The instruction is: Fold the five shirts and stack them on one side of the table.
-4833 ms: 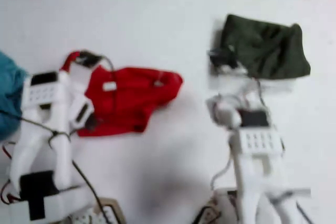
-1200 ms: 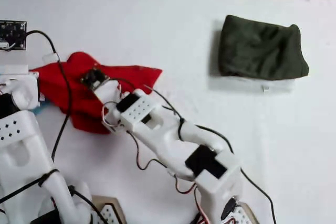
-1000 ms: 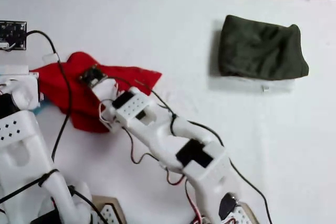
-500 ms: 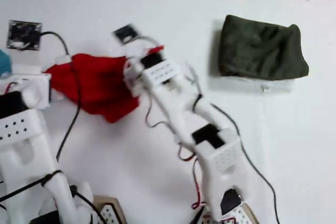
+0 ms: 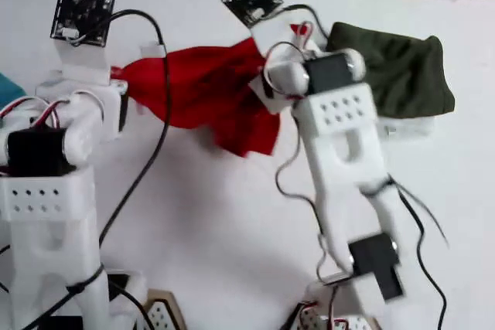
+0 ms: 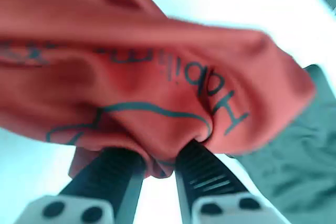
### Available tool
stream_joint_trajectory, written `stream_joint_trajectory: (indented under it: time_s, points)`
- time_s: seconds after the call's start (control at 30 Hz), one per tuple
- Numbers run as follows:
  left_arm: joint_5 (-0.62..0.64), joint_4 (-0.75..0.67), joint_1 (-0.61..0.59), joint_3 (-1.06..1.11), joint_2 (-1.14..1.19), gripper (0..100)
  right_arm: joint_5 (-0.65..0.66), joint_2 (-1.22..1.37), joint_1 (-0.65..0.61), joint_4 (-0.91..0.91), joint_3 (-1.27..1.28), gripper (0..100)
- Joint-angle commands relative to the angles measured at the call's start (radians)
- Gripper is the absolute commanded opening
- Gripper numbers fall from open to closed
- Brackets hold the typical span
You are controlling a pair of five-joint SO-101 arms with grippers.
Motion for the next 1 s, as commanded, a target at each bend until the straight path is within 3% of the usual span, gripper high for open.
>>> stream_joint_trajectory:
  time_s: [0.0,0.2,0.43,0.63,0.83,0.97]
  points:
    - [0.031,0.015,0.021,-0.008,-0.023,3,0.06,-0.142,-0.024,0.07,-0.046,1.9]
    - [0.026,-0.132,-0.051,0.34,-0.023,3,0.091,-0.122,-0.094,0.024,0.187,1.9]
    - [0.008,-0.488,-0.166,0.796,-0.023,3,0.083,-0.064,-0.17,-0.366,0.618,1.9]
    - [-0.087,-0.667,-0.209,0.944,-0.023,3,0.081,-0.008,-0.193,-0.555,0.713,2.9]
    - [-0.17,-0.732,-0.331,0.944,-0.023,3,-0.103,-0.004,-0.182,-0.541,0.657,25.9]
    - [-0.226,-0.74,-0.396,0.947,-0.023,3,-0.129,-0.004,-0.189,-0.417,0.583,31.0]
